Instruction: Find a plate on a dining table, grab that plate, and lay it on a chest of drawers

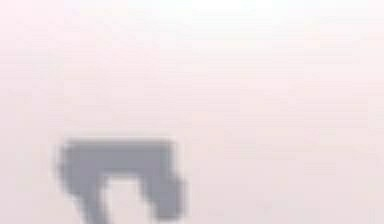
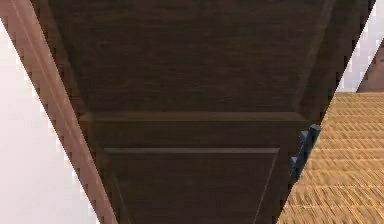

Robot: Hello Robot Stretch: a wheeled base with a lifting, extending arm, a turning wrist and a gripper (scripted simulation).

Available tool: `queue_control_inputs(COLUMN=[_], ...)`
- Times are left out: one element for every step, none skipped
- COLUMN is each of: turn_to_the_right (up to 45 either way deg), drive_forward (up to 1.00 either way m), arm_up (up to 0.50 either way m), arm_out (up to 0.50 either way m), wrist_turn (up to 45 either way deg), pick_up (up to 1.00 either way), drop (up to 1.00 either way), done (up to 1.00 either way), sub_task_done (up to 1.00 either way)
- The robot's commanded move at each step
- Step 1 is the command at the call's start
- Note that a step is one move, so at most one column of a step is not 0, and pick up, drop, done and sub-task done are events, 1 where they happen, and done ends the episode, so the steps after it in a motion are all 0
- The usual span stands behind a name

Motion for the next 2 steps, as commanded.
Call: queue_control_inputs(turn_to_the_right=[45.0,45.0], drive_forward=[0.0,0.0], arm_up=[0.0,0.0], arm_out=[0.0,0.0], wrist_turn=[0.0,0.0], pick_up=[0.0,0.0], drop=[0.0,0.0], done=[0.0,0.0], sub_task_done=[0.0,0.0])
